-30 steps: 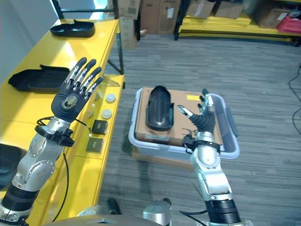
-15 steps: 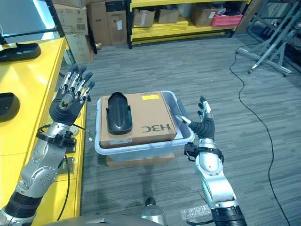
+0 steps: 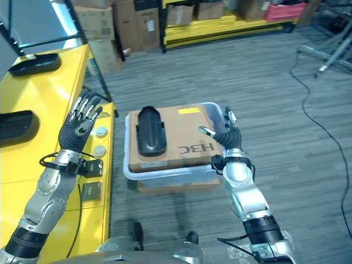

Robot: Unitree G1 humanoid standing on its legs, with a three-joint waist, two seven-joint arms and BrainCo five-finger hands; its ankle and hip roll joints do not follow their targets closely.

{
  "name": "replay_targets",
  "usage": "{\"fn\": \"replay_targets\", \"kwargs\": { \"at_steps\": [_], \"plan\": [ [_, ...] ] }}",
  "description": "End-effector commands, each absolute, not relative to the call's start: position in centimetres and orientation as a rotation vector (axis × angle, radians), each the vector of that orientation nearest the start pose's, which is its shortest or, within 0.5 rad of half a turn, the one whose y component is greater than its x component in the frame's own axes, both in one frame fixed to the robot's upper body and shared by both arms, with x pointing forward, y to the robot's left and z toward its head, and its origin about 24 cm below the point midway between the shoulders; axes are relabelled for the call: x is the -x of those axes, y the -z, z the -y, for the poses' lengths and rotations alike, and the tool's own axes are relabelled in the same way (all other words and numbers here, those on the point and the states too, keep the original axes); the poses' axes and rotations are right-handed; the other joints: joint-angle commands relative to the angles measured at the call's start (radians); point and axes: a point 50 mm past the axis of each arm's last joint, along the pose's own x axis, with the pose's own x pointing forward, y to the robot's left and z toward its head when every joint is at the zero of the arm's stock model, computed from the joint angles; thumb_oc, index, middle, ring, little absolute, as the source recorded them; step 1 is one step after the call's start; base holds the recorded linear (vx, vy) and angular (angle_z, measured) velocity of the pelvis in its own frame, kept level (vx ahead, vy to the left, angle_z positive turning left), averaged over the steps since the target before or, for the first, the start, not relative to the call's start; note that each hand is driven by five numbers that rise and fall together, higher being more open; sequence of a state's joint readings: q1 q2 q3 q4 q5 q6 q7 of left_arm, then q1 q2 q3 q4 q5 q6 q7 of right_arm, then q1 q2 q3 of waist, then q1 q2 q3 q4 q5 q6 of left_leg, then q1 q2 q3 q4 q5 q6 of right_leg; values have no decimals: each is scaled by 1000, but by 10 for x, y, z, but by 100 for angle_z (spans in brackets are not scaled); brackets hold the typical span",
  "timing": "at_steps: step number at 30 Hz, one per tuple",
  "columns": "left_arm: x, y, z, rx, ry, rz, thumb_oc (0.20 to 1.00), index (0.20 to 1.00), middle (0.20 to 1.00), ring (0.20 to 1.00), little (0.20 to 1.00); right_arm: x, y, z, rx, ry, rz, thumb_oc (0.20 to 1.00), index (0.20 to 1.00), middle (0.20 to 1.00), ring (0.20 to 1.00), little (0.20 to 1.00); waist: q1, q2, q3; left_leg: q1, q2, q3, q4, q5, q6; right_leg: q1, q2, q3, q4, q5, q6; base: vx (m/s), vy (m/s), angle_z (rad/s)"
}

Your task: Move parts from the plastic box to the shelf.

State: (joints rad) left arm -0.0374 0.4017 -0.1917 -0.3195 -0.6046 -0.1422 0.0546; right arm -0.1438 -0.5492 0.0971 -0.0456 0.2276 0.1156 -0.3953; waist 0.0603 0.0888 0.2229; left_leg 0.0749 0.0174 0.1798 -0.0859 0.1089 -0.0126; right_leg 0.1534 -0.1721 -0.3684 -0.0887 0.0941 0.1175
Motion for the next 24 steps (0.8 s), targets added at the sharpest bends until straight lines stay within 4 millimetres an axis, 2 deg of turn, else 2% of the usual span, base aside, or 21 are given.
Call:
{"fn": "replay_targets", "kwargs": {
  "at_steps": [1, 8, 13, 21, 24],
  "plan": [
    [-240, -160, -152, 211, 347, 500, 1000, 1000, 1000, 1000, 1000, -295, -146, 227, 316, 336, 298, 1000, 1000, 1000, 1000, 1000, 25, 2, 8, 38, 8, -48, -1, -82, -30, 18, 4, -53, 27, -74, 18, 9, 43, 22],
    [-243, -153, -143, 246, 407, 463, 1000, 1000, 1000, 1000, 1000, -306, -150, 233, 371, 459, 321, 1000, 1000, 1000, 1000, 1000, 53, -3, 26, 21, 2, -81, -1, -74, -25, 16, 1, -64, 17, -57, 25, 19, 24, 20],
    [-247, -151, -135, 262, 440, 448, 1000, 1000, 1000, 1000, 1000, -314, -147, 250, 415, 564, 251, 1000, 1000, 1000, 1000, 1000, 66, -9, 46, 4, 5, -91, -1, -63, -24, 2, 1, -66, 26, -56, 23, 0, 1, -2],
    [-256, -158, -122, 272, 459, 485, 1000, 1000, 1000, 1000, 1000, -329, -134, 271, 474, 699, 126, 1000, 1000, 1000, 1000, 1000, 84, -1, 111, -43, 2, -111, 24, -52, -24, -32, -8, -67, 52, -58, 15, -50, 18, 1],
    [-259, -164, -119, 266, 459, 519, 1000, 1000, 1000, 1000, 1000, -335, -138, 275, 475, 724, 126, 1000, 1000, 1000, 1000, 1000, 93, 8, 143, -67, -2, -124, 34, -49, -22, -48, -15, -72, 65, -59, 16, -86, 48, 14]
  ]
}}
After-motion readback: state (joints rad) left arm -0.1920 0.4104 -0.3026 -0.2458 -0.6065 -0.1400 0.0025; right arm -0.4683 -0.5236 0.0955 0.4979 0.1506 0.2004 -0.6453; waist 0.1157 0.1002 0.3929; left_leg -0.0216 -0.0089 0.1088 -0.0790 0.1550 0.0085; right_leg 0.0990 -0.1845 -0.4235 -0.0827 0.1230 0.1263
